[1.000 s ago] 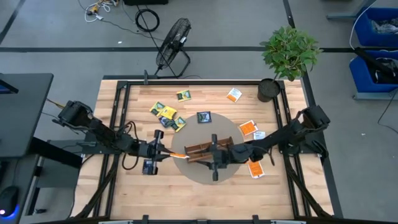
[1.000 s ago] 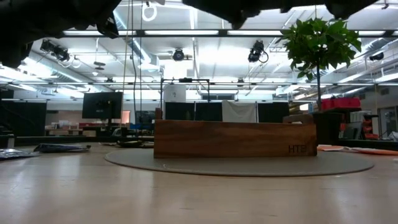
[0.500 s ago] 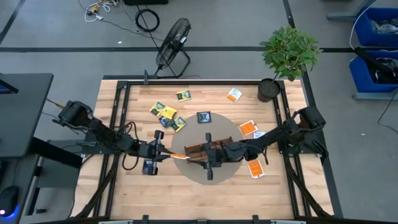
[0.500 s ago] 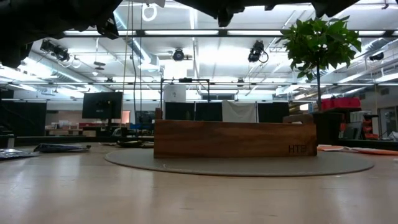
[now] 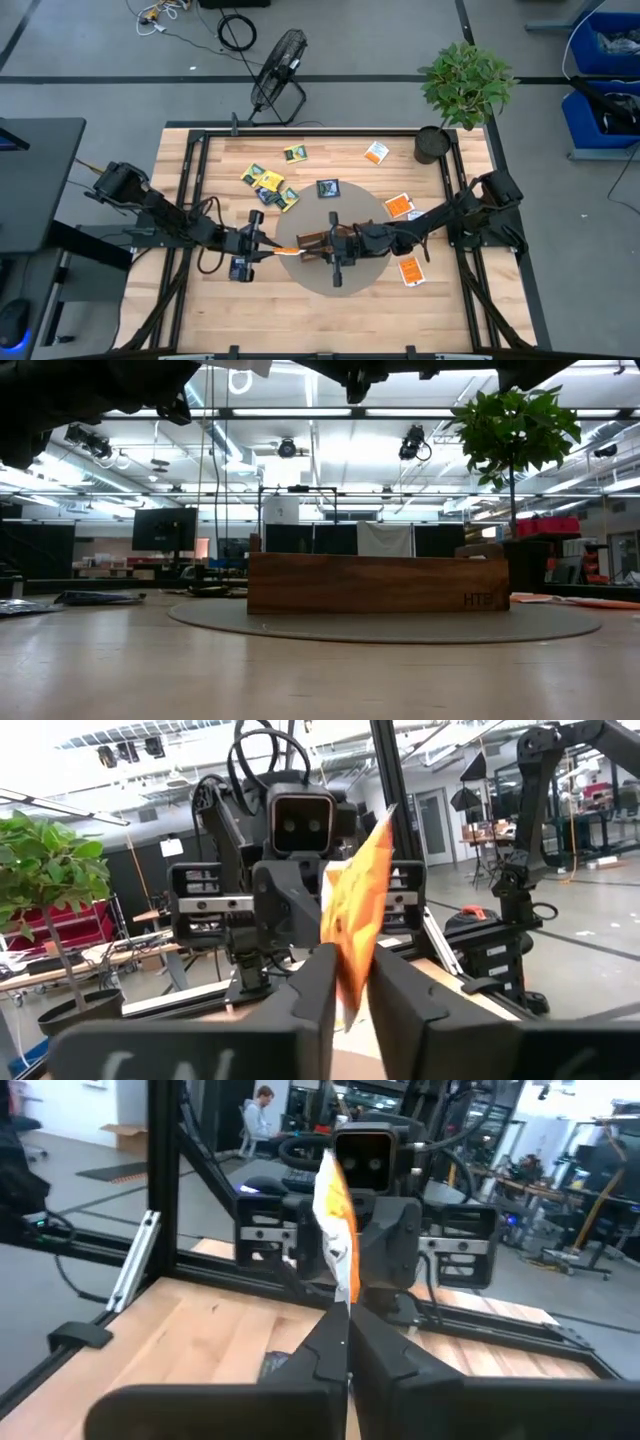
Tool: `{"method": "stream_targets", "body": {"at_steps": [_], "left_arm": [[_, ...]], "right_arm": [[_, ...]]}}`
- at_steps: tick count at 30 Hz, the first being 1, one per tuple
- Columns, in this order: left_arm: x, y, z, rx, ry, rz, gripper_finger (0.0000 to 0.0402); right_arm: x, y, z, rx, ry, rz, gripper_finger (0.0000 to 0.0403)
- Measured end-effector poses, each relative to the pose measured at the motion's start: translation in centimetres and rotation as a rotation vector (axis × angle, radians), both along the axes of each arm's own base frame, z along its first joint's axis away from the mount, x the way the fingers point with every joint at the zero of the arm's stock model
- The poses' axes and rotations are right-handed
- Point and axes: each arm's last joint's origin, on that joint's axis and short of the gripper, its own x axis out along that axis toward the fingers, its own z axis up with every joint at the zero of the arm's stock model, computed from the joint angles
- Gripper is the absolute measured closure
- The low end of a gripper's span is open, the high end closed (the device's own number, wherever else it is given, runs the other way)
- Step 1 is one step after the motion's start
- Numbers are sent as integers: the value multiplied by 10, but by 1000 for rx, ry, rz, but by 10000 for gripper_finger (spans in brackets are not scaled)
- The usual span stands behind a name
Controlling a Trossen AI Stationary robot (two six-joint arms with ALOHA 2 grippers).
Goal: Pick & Place Tea
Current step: Put the orange tea bag into the right section of the wooden organizer
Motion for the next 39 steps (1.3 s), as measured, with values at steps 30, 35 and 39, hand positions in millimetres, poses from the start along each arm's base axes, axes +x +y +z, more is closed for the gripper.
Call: {"method": "stream_targets", "body": {"at_steps": [30,35,39], "left_arm": [[-33,-7,5,-66,303,207,232],[-40,-3,6,-87,355,201,232],[-43,-1,7,-79,369,201,232]], "right_arm": [[-94,-52,51,192,679,-373,403],[-92,-60,69,181,805,-366,403],[-92,-70,85,178,936,-387,403]]}}
